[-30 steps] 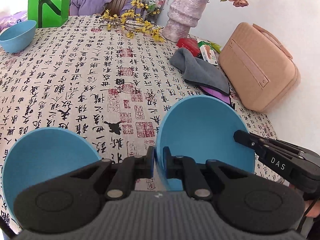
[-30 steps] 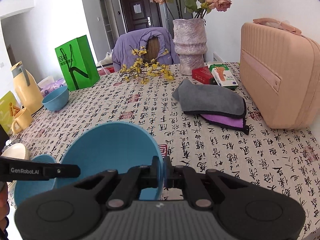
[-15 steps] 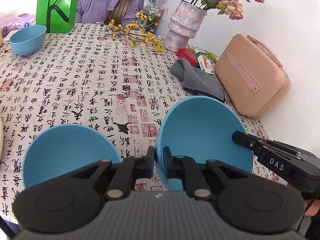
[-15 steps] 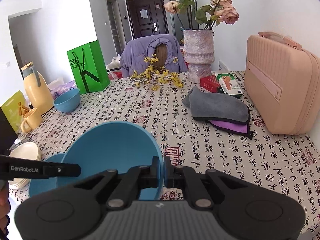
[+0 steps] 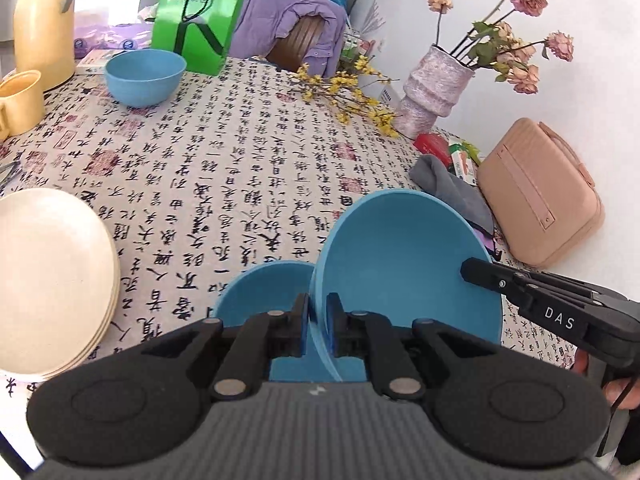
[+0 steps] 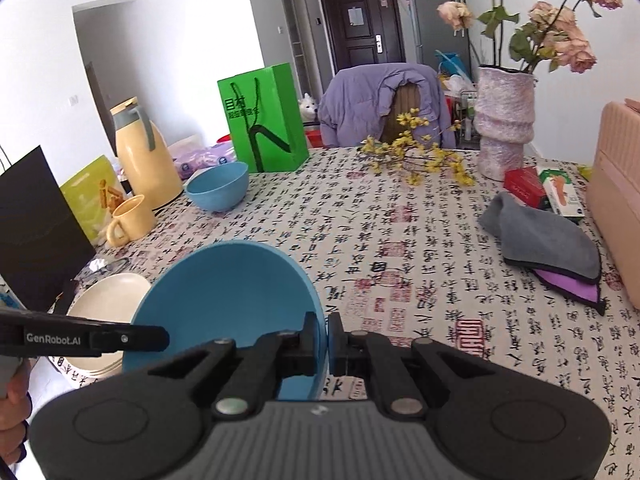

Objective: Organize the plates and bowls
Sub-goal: 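Carry both held blue bowls back toward the plate stack, then lower the blue bowls onto the table beside the plates and open both grippers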

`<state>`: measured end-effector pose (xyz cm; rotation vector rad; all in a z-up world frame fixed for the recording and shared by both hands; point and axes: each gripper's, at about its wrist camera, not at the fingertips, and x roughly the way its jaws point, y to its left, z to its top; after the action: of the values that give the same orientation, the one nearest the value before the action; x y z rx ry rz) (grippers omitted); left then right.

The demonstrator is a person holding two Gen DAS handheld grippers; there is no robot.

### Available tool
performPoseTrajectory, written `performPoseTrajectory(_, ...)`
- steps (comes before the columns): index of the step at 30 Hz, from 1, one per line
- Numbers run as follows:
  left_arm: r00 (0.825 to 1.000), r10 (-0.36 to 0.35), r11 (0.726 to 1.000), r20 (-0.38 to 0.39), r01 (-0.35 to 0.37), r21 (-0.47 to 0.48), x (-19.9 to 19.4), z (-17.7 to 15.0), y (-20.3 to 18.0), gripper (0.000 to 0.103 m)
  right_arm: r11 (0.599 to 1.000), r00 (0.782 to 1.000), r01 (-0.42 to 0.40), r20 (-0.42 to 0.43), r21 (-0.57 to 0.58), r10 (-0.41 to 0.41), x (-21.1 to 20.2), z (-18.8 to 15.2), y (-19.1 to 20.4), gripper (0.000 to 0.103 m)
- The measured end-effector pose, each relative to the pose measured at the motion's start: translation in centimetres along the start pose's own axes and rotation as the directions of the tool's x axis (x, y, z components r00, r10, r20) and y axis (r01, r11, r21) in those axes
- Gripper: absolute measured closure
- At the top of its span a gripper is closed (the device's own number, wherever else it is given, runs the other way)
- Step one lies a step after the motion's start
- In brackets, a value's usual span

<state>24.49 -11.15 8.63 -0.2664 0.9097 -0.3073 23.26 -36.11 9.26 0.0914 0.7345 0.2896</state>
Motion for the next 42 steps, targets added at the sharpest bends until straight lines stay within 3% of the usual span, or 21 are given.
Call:
performPoseTrajectory(6, 0.999, 0.023, 0.999, -0.034, -0.025, -0.043, 0.1, -0.5, 4.0, 0.094, 0.999, 0.996, -0.029, -0.081, -0.044, 0.026, 3.2, -0.1, 3.4, 0.098)
performPoseTrajectory(12, 0.996, -0.005, 0.995, -0.088, -0.003, -0.098, 1.6, -1.1, 6.5, 0.094, 0.999, 0.989, -0.030, -0.147, -0.042, 0.024, 5.1, -0.7, 4.3, 0.098)
performPoseTrajectory(23, 0.995, -0.019, 0.995, -0.096, 0.009, -0.102, 2.6, -0.8, 8.1, 0.086, 1.000, 0.988, 0.007, -0.156, -0.027, -0.011, 6.1, -1.1, 4.0, 0.091)
performPoseTrajectory(25, 0.996, -0.031, 0.995, -0.090, 0.022, -0.097, 2.3, -0.6, 8.4, 0.083, 0.999, 0.990, 0.019, -0.140, -0.044, -0.025, 5.9, -1.0, 4.0, 0.082)
performPoseTrajectory(27, 0.997, -0.036, 0.997, -0.069, 0.031, -0.072, 1.8, -0.5, 8.3, 0.079, 0.998, 0.993, 0.031, -0.110, -0.050, -0.036, 5.5, -0.7, 3.9, 0.080)
performPoseTrajectory(29, 0.999, -0.036, 0.999, -0.027, 0.036, -0.013, 1.0, -0.5, 8.1, 0.062, 0.997, 0.996, 0.045, -0.074, -0.070, -0.050, 5.0, -0.5, 4.2, 0.078)
performPoseTrajectory(30, 0.999, -0.039, 0.999, -0.006, 0.039, 0.018, 0.7, -0.6, 8.0, 0.046, 0.995, 0.998, 0.049, -0.038, -0.091, -0.053, 4.4, -0.4, 4.5, 0.072)
performPoseTrajectory(31, 0.999, -0.044, 0.997, 0.015, 0.043, 0.057, 0.4, -0.8, 7.9, 0.041, 0.993, 0.999, 0.051, -0.005, -0.107, -0.052, 3.9, -0.3, 4.9, 0.061)
performPoseTrajectory(33, 0.998, -0.036, 0.993, 0.058, 0.029, 0.115, -0.3, -1.3, 7.9, 0.039, 0.989, 0.997, 0.051, 0.057, -0.136, -0.044, 2.9, -0.3, 5.8, 0.045)
performPoseTrajectory(36, 0.991, -0.020, 0.991, 0.135, 0.001, 0.132, -1.3, -2.3, 8.8, 0.025, 0.983, 0.989, 0.053, 0.145, -0.174, -0.028, 1.6, -1.0, 7.7, 0.037)
performPoseTrajectory(38, 0.982, 0.006, 0.992, 0.191, -0.031, 0.123, -2.1, -3.2, 9.8, 0.022, 0.983, 0.980, 0.043, 0.197, -0.179, -0.007, 1.2, -2.1, 9.1, 0.025)
performPoseTrajectory(42, 0.953, 0.077, 0.993, 0.291, -0.100, 0.065, -4.1, -5.3, 12.6, 0.018, 0.977, 0.965, 0.022, 0.261, -0.211, 0.035, 1.0, -4.8, 12.2, 0.020)
